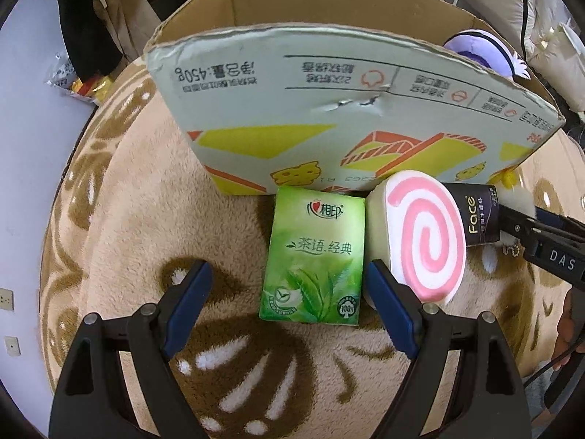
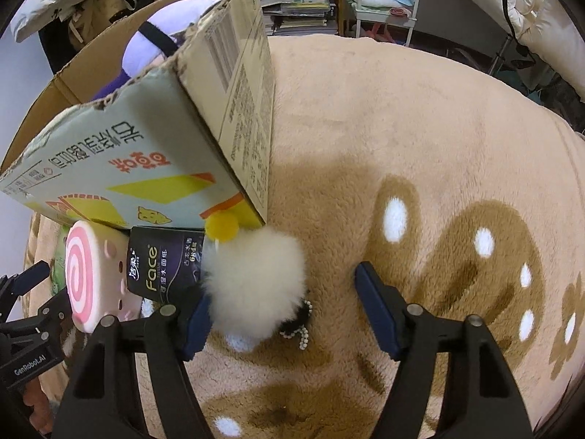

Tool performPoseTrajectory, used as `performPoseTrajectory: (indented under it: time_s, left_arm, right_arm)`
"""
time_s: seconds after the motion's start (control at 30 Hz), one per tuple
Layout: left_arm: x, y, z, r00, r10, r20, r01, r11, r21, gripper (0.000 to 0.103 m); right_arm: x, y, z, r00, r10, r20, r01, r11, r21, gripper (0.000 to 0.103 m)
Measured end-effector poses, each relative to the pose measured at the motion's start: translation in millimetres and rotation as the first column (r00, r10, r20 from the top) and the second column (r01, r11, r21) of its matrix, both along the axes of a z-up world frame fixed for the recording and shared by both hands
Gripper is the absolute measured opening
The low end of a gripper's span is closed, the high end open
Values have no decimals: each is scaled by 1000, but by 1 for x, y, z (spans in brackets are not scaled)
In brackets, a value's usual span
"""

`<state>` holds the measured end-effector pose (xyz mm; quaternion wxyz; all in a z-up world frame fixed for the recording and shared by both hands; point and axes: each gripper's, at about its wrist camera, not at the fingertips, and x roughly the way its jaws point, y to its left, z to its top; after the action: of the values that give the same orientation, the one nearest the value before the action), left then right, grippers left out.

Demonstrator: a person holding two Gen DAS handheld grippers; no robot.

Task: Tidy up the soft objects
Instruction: 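Lower the left tool to the green tissue pack while the right tool reaches the white fluffy plush, then grasp the green tissue pack with the left tool while the right tool grasps the fluffy plush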

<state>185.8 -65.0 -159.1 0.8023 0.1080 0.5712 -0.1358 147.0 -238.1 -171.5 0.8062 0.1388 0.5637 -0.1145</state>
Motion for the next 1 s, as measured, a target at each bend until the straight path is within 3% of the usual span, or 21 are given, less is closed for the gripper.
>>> performPoseTrajectory:
  time_s: [0.4,0.53,0.83,1.0]
  left_arm:
    - [11,7,-4,1000,7,-8,-7,1000,4,83]
    - [10,6,-3,1000,18,-19,-19,1000,-12,77]
    - [5,2,-2,999,-2,-43,0,999,-48,57]
    - [3,1,-2,999,-1,-48,-1,999,-42,56]
  right_arm:
    - [4,6,4,1000,12,5,-12,1000,-29,74]
    - [4,10,4,1000,11,6,-10,999,-36,71]
    - [3,8,7,1000,24,8,-24,999,-31,50]
    - [4,11,3,999,38,-3,-38,999,15,46]
